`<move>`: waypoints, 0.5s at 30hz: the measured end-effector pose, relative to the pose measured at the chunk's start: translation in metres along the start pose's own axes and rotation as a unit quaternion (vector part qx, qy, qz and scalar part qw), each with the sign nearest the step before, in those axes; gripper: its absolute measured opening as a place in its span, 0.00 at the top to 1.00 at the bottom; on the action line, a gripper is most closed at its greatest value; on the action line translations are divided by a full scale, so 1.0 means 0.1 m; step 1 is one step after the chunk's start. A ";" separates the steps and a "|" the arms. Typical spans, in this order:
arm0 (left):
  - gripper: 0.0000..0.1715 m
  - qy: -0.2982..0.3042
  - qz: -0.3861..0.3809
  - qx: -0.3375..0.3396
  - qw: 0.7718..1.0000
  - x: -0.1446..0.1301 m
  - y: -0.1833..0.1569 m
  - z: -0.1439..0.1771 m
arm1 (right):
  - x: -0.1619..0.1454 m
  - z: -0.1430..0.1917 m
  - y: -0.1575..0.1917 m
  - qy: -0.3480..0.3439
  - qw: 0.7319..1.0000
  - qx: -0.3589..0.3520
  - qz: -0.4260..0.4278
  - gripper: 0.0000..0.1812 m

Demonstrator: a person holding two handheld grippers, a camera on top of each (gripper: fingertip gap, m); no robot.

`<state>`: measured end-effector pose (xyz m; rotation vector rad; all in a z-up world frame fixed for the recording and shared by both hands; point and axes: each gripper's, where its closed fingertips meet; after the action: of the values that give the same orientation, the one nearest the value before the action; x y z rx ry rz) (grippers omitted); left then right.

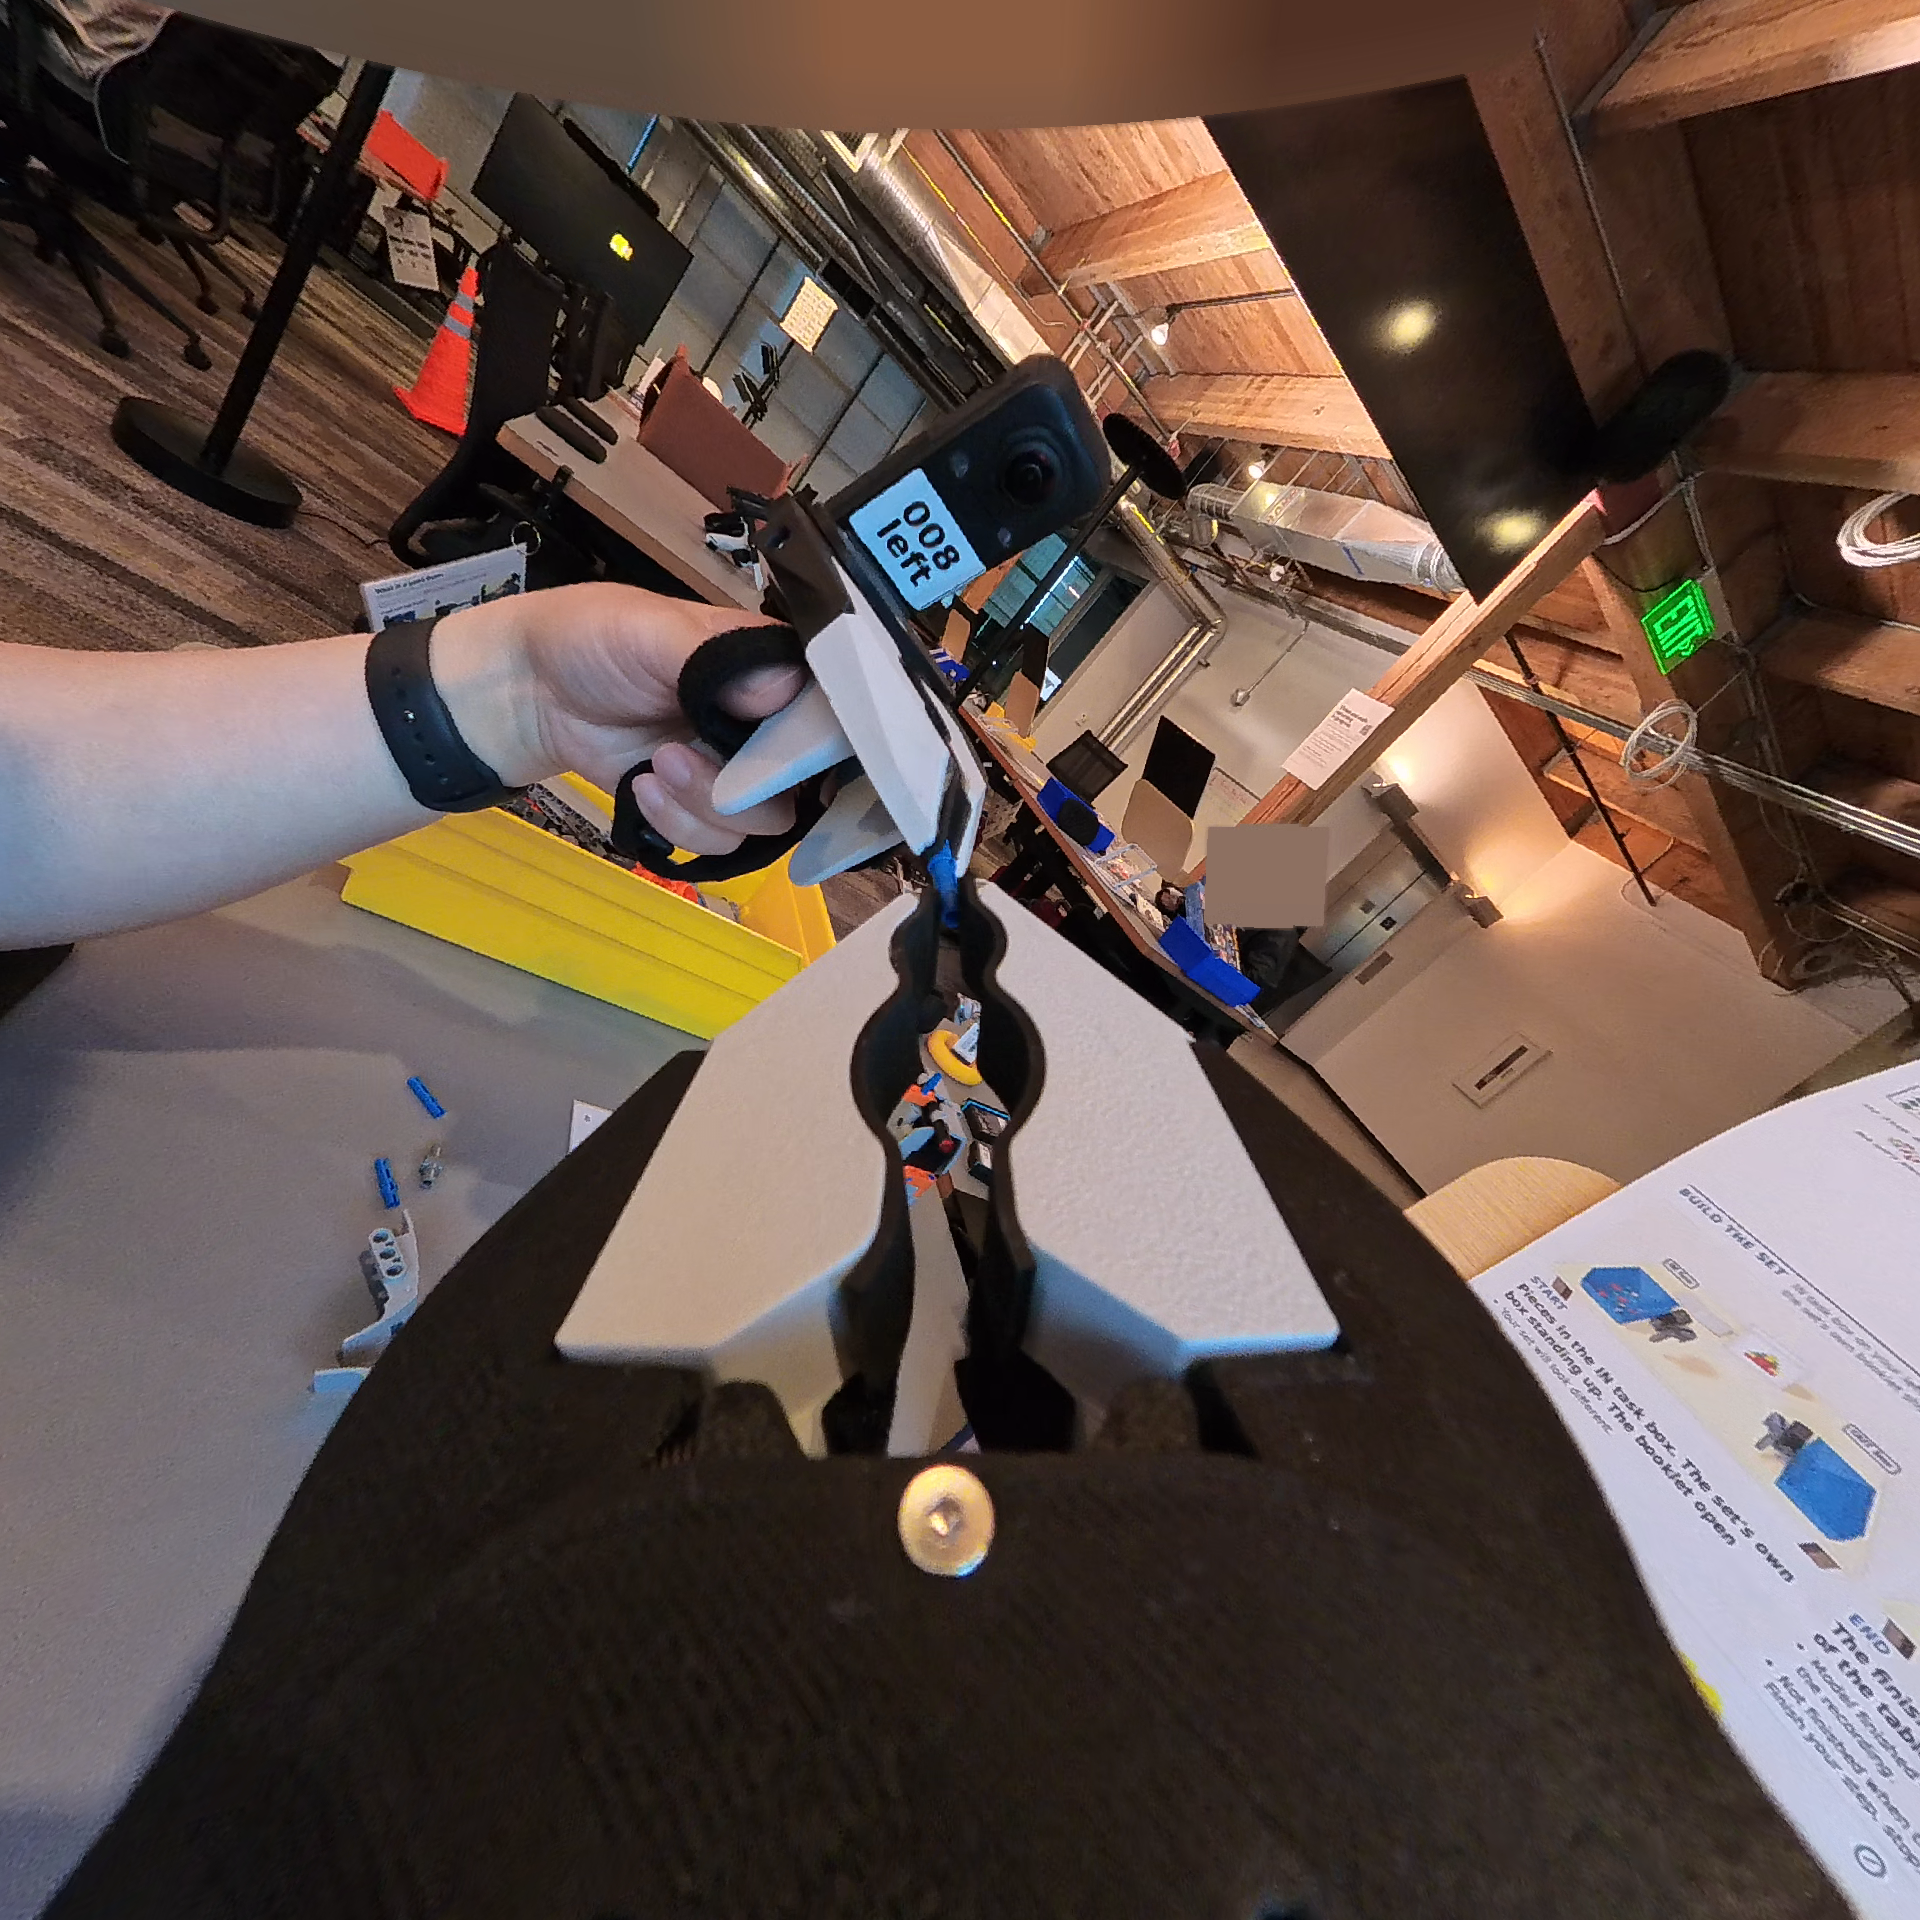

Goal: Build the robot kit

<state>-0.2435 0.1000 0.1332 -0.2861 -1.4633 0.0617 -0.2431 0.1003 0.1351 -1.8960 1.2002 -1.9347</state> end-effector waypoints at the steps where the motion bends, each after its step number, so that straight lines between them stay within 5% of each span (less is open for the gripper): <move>1: 0.98 0.002 0.000 0.000 1.000 -0.01 0.00 0.00 | 0.00 0.00 0.00 0.000 1.000 0.001 -0.001 0.99; 15: 0.99 0.012 0.003 0.008 1.000 -0.03 0.04 0.10 | 0.03 -0.02 -0.03 -0.015 0.999 -0.001 -0.034 0.93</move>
<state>-0.2530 0.1046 0.1307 -0.2776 -1.4367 0.0748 -0.2440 0.1010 0.1392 -1.9844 1.1445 -1.9330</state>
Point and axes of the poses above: each gripper's, where its closed fingertips meet, z back along the fingers, x out of its top, y = z × x across the jaws
